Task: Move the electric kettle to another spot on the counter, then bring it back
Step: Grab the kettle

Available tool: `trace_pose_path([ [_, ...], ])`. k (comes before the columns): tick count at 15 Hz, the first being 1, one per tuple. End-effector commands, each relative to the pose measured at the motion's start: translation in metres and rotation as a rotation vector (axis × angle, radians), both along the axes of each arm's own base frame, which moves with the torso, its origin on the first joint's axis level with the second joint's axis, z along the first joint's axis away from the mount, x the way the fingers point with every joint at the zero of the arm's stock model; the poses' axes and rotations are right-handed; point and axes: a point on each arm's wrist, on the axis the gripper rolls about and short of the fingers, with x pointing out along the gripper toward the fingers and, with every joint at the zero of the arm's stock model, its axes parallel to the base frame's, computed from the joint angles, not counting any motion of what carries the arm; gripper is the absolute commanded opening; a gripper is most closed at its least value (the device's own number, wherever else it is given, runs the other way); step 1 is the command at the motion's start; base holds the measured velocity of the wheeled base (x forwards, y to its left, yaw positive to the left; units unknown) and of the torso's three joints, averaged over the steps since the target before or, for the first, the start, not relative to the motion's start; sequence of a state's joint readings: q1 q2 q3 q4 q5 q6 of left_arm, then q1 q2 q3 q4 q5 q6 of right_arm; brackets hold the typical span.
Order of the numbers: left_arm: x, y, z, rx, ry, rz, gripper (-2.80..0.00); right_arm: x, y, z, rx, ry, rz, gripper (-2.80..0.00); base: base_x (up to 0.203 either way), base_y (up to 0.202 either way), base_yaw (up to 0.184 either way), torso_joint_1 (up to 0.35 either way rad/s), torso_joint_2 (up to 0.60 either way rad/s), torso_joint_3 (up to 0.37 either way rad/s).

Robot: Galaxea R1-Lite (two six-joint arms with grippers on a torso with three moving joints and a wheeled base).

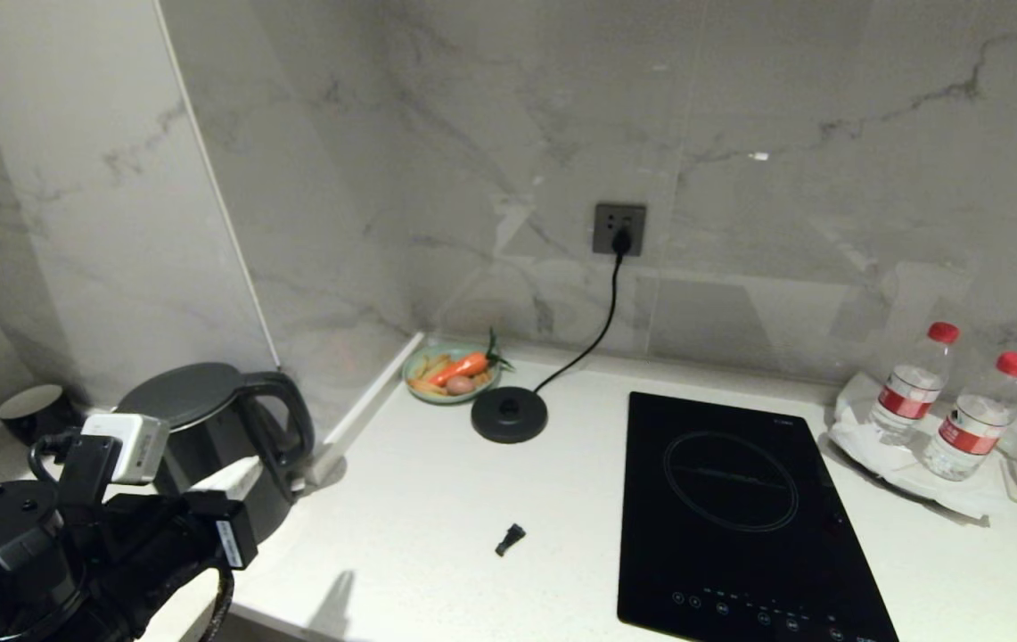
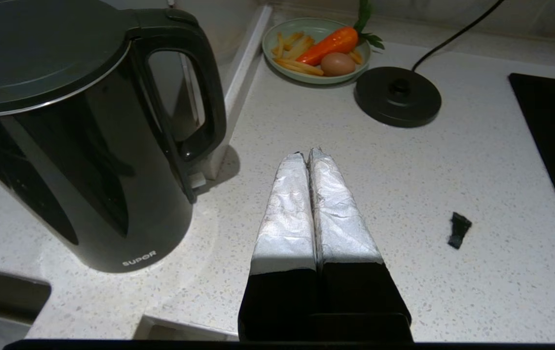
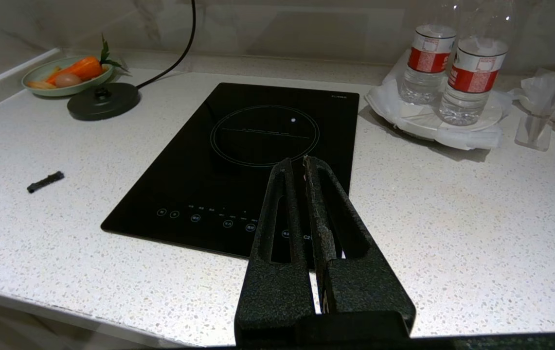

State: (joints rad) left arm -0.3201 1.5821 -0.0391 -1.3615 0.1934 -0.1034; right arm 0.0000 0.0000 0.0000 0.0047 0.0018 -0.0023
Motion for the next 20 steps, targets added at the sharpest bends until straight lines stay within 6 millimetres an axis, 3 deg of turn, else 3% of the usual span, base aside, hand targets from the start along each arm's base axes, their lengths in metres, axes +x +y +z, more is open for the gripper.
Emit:
trace_pose_path([
  [1, 0.001, -0.006, 0.000, -0.003, -0.005, -0.028, -2.80, 0.000, 0.000, 0.000, -0.001, 0.000, 0.001, -2.80, 0.000, 0.000, 0.000, 0.000, 0.00, 0.000],
  [5, -0.003, -0.020, 0.003, -0.005, -0.017, -0.099, -2.80, 0.000, 0.000, 0.000, -0.001, 0.001, 0.001, -2.80, 0.000, 0.000, 0.000, 0.000, 0.00, 0.000],
  [10, -0.004, -0.021, 0.003, -0.003, -0.015, -0.105, -2.80, 0.000, 0.000, 0.000, -0.001, 0.001, 0.001, -2.80, 0.000, 0.000, 0.000, 0.000, 0.00, 0.000],
  [14, 0.005, -0.026, -0.005, 0.037, 0.029, -0.012, -2.80, 0.000, 0.000, 0.000, -0.001, 0.000, 0.001, -2.80, 0.000, 0.000, 0.000, 0.000, 0.00, 0.000],
  [20, 0.026, -0.040, -0.008, 0.039, 0.034, -0.024, -2.80, 0.000, 0.000, 0.000, -0.001, 0.001, 0.000, -2.80, 0.000, 0.000, 0.000, 0.000, 0.00, 0.000],
])
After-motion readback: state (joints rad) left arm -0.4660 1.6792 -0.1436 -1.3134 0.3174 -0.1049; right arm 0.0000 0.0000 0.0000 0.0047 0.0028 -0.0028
